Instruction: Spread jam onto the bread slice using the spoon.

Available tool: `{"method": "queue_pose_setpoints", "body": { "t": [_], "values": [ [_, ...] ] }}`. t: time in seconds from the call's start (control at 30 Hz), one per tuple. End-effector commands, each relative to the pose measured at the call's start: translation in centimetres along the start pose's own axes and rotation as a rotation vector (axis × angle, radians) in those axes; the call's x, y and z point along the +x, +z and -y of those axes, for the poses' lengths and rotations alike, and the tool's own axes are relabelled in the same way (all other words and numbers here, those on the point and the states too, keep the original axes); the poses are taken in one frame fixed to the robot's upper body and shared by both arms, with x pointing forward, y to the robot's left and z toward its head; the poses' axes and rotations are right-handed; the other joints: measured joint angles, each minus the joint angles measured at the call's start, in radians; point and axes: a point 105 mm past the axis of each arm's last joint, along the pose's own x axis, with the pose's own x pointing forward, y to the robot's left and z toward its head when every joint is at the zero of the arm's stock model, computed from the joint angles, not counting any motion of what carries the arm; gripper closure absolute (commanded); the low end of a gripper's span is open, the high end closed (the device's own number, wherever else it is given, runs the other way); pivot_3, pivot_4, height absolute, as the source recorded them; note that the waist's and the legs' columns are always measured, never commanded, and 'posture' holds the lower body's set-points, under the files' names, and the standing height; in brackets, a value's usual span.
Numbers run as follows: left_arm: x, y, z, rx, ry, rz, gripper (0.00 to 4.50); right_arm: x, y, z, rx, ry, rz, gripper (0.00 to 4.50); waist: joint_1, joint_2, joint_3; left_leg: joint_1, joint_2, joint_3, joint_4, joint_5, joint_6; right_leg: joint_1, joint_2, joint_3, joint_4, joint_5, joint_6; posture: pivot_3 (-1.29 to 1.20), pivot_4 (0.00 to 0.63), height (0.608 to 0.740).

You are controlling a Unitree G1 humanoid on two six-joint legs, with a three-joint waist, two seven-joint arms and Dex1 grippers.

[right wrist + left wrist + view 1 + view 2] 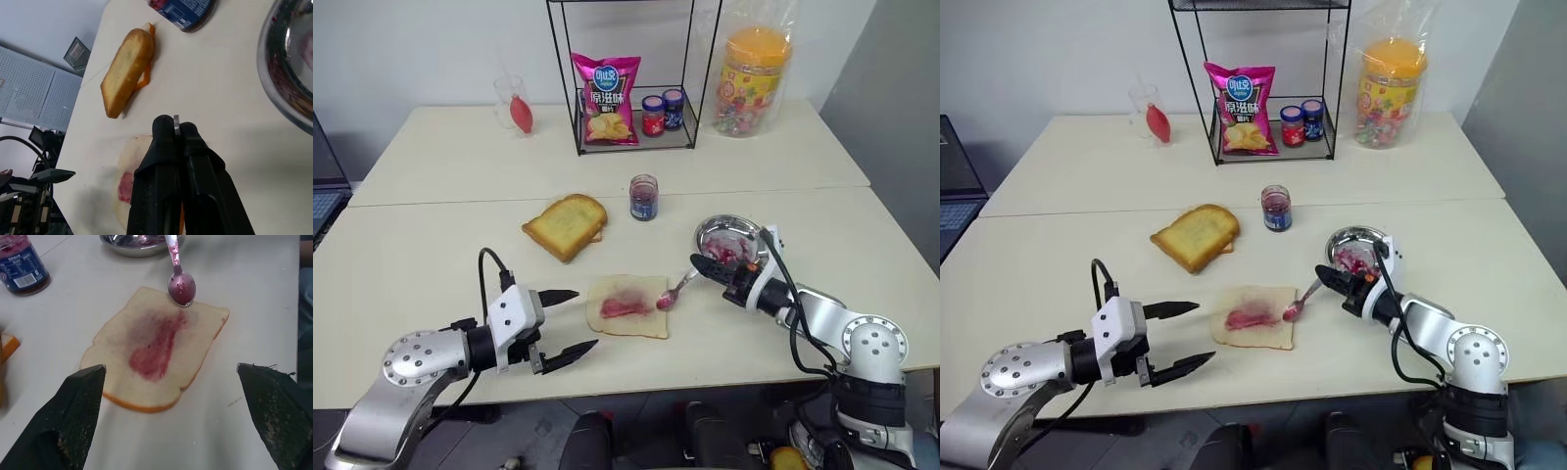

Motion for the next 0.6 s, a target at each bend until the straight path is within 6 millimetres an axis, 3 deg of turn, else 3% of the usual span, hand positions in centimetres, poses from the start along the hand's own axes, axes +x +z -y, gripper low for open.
{"method": "queue_pose_setpoints", "body": {
  "t": [0.03,0.13,0.2,0.3,0.43,0.6],
  "values": [
    [0.5,2.3,0.1,0.034,-0.05,0.034,0.0,-0.1,2.6,-2.6,-0.048,0.082,0.094,4.46,0.0,0.0,0.0,0.0,0.0,0.0,0.0,0.0,0.0,0.0,0.0,0.0,0.0,0.0,0.0,0.0,0.15,0.74],
    [1.4,4.4,-1.2,0.053,-0.044,0.061,0.0,-0.8,5.3,-2.7,-0.067,0.07,0.181,4.46,0.001,0.0,0.001,0.0,0.0,0.0,-0.001,0.0,0.0,0.0,0.0,0.0,0.0,0.0,0.001,0.0,0.15,0.74],
    [2.7,6.8,-2.1,0.057,-0.053,0.109,0.0,-1.7,7.5,-2.2,-0.086,0.036,0.25,4.46,0.008,0.0,0.001,-0.002,0.0,-0.001,0.0,0.0,0.0,-0.001,0.0,-0.001,0.0,0.001,0.002,0.0,0.15,0.74],
    [4.1,9.1,-2.0,0.124,-0.113,0.121,0.0,-2.9,9.4,-1.1,-0.093,-0.014,0.312,4.46,0.006,-0.001,0.001,-0.003,-0.002,-0.003,0.002,0.0,0.0,0.001,0.001,-0.001,-0.001,0.003,0.006,0.0,0.15,0.74],
    [5.5,10.7,-1.7,0.159,-0.165,0.137,0.0,-4.2,11.1,0.6,-0.085,-0.073,0.369,4.46,-0.005,-0.002,0.001,-0.002,-0.002,-0.001,0.001,0.0,0.0,0.003,0.001,0.003,-0.005,0.004,0.008,0.0,0.15,0.74],
    [8.2,11.1,-1.5,0.203,-0.199,0.107,0.0,-6.2,12.5,4.9,-0.028,-0.196,0.45,4.46,0.001,-0.002,0.001,-0.003,-0.002,-0.001,0.0,0.0,0.0,0.0,0.002,0.004,-0.002,0.003,0.008,0.0,0.15,0.74]
  ]
}}
